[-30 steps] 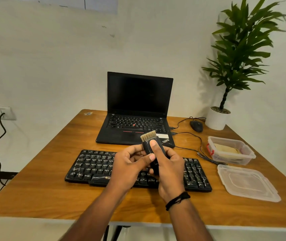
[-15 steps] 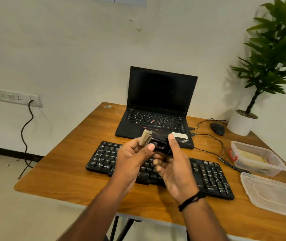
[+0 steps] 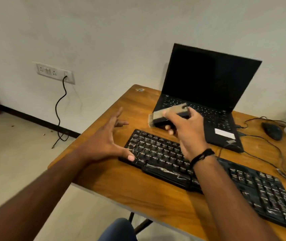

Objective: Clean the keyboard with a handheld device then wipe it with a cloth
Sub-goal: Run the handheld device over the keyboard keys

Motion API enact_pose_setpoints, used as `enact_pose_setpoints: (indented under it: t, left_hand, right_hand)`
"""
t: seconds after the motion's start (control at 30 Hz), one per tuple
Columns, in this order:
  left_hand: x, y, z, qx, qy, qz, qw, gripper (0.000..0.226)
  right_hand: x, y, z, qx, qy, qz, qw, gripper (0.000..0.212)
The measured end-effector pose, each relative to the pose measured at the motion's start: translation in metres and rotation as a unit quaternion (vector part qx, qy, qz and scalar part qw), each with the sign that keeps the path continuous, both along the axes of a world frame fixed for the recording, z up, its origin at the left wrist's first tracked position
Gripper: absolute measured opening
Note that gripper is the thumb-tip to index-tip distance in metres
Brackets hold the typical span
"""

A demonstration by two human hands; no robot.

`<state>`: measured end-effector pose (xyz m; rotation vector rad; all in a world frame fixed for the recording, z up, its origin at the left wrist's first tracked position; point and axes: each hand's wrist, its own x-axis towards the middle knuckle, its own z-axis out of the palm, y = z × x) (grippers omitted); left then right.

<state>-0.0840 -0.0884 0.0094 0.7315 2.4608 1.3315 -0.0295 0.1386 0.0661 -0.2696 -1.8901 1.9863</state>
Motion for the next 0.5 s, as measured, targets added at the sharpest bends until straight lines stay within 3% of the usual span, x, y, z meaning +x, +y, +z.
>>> enact_pose_setpoints:
  t: [0.1, 0.23, 0.4, 0.5]
  left_hand:
    - [-0.011, 0.000, -0.011, -0.068, 0.013, -0.042, 0.997, 0.165]
    - [-0.013, 0.010, -0.014, -0.132, 0.064, -0.063, 0.987, 0.169]
    - [-0.016, 0.014, -0.018, -0.154, 0.074, -0.055, 0.984, 0.167]
    - [-0.016, 0.013, -0.019, -0.156, 0.075, -0.048, 0.984, 0.165]
  right_hand:
    - [-0.031, -0.008, -0.008, 0.144, 0.005, 0.012, 0.989, 0.020]
    - [-0.052, -0.017, -0.023, 0.317, 0.029, 0.018, 0.948, 0.017]
    - [-0.057, -0.025, -0.029, 0.407, 0.043, 0.033, 0.912, 0.019]
    - [-0.055, -0.020, -0.021, 0.447, 0.008, 0.097, 0.889, 0.020]
